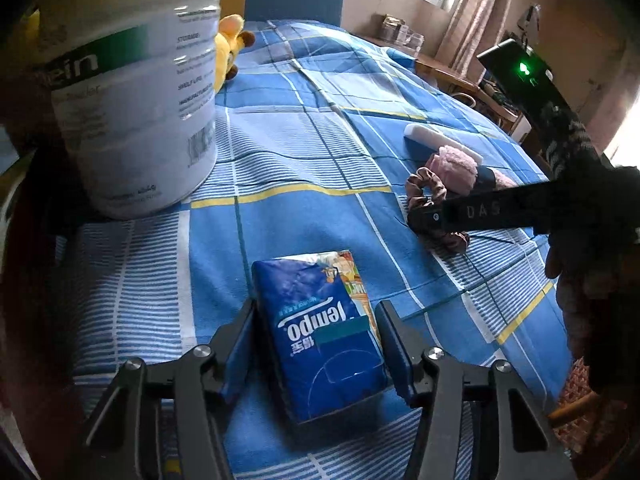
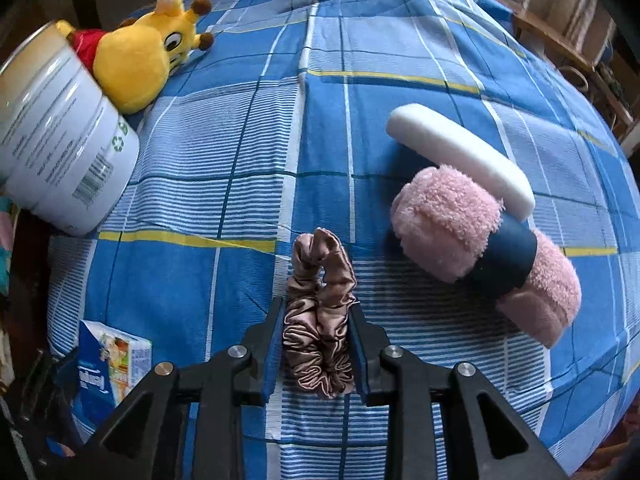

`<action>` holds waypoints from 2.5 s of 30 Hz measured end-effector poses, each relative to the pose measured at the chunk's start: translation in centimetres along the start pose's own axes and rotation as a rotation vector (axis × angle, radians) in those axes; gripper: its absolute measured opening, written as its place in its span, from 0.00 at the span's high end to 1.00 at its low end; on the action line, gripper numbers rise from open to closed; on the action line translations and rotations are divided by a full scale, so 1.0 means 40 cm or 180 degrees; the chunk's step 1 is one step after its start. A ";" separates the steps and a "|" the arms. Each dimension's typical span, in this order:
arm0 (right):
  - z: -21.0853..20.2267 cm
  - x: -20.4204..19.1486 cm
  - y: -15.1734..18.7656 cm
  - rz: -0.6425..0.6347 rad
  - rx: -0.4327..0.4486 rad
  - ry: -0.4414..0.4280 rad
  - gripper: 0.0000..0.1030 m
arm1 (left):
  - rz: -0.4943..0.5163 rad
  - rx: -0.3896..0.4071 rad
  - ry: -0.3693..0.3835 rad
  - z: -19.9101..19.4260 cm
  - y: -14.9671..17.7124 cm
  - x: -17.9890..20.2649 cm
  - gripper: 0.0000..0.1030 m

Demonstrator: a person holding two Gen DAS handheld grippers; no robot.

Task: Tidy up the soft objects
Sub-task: 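Carry the tissue pack with the left tool and release it into the gold tray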

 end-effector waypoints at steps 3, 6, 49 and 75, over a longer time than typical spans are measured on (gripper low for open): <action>-0.004 -0.011 0.006 -0.0052 0.0016 0.0037 0.72 | 0.0042 0.0003 -0.0051 -0.008 0.005 0.003 0.44; -0.006 -0.025 0.010 -0.0090 0.0032 0.0063 0.72 | 0.0017 0.0011 -0.0088 -0.016 0.011 -0.003 0.44; -0.014 -0.078 0.031 -0.0397 0.0142 0.0315 0.72 | -0.0920 0.0710 -0.0784 -0.352 0.048 -0.310 0.44; -0.016 -0.083 0.033 -0.0415 0.0149 0.0343 0.72 | -0.2087 0.0574 -0.1645 -0.423 0.178 -0.762 0.25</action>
Point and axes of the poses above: each gripper's, at about its wrist camera, not at the fingertips, and z roughly the way its jaws point, x to its right, y to its underside, the point moved 4 cm from there along z, roughly the way its jaws point
